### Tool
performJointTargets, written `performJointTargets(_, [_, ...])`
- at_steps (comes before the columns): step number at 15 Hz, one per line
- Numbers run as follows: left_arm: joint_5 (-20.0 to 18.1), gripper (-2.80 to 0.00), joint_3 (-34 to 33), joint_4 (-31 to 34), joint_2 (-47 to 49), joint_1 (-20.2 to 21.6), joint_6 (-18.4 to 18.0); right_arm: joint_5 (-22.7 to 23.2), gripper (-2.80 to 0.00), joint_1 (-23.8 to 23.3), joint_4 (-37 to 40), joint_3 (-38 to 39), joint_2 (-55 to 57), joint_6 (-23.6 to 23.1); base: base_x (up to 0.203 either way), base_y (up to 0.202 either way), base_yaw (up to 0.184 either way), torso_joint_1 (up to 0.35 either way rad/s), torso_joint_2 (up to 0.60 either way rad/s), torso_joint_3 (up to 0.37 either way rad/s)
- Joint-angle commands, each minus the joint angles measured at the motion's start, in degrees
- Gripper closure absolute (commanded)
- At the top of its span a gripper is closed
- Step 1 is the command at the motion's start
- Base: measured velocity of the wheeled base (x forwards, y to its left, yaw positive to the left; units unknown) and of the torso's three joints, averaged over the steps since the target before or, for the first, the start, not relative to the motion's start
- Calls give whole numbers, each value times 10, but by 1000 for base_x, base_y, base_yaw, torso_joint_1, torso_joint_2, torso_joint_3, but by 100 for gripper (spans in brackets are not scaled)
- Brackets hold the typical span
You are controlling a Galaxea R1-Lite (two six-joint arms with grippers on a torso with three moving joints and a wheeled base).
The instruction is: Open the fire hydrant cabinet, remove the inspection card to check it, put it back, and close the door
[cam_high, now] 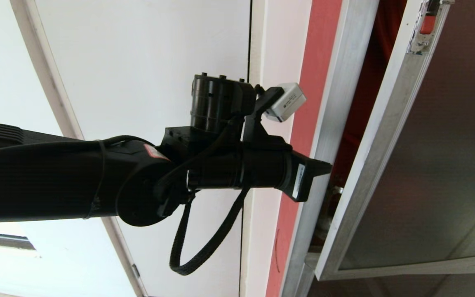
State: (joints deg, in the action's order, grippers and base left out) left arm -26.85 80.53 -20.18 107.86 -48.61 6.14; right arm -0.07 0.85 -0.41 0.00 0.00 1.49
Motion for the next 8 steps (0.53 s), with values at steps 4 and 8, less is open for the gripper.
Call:
performJointTargets(4, [10, 0, 33, -32, 62, -9, 1, 0, 0, 0, 0, 1, 1, 0, 0, 0, 0, 0, 0, 0])
performJointTargets(8, [13, 0, 75, -32, 91, -12, 1, 0, 0, 0, 0, 2, 1, 0, 0, 0, 0, 0, 0, 0])
